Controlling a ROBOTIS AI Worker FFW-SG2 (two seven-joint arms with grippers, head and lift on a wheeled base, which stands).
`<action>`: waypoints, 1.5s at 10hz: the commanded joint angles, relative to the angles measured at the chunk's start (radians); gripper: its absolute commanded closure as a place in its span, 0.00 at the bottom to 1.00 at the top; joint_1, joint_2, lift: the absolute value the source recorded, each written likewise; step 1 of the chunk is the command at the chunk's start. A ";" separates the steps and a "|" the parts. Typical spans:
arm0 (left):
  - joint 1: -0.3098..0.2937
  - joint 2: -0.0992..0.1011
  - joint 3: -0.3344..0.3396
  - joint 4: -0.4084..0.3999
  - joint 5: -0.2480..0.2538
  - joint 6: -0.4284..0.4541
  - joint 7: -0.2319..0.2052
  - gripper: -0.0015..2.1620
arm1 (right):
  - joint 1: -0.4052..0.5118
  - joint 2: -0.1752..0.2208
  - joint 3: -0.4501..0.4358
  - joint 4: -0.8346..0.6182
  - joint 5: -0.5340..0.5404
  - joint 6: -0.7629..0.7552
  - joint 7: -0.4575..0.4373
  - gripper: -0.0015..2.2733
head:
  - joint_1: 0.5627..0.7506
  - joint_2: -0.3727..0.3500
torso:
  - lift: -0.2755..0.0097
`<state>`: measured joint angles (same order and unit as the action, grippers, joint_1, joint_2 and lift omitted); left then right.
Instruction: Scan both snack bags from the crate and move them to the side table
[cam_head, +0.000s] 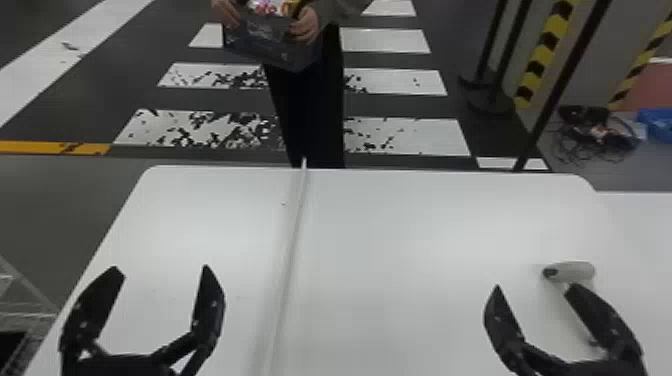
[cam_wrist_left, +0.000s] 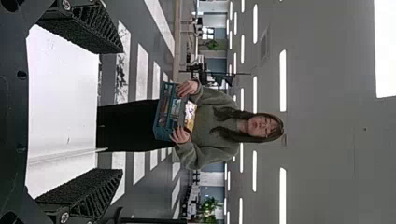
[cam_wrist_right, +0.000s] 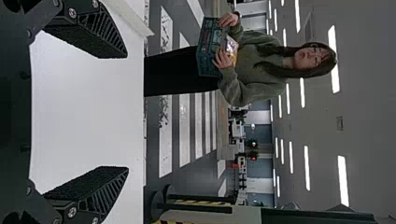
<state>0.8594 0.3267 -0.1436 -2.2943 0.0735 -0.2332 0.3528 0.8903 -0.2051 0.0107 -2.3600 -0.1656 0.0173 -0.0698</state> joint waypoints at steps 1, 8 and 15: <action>0.001 0.002 0.001 0.009 0.000 -0.047 0.000 0.04 | 0.001 0.000 0.000 0.001 -0.005 -0.003 -0.005 0.06 | 0.70 0.51 | 0.63; 0.004 -0.001 0.001 0.016 -0.014 -0.056 -0.003 0.04 | 0.009 0.000 0.000 -0.001 -0.006 -0.027 -0.007 0.06 | 0.70 0.50 | 0.63; 0.004 -0.001 0.001 0.019 -0.023 -0.059 0.002 0.04 | 0.010 0.000 -0.002 -0.002 -0.005 -0.030 -0.005 0.06 | 0.70 0.50 | 0.63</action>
<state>0.8636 0.3252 -0.1429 -2.2772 0.0506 -0.2898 0.3536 0.9005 -0.2056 0.0092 -2.3624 -0.1703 -0.0130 -0.0751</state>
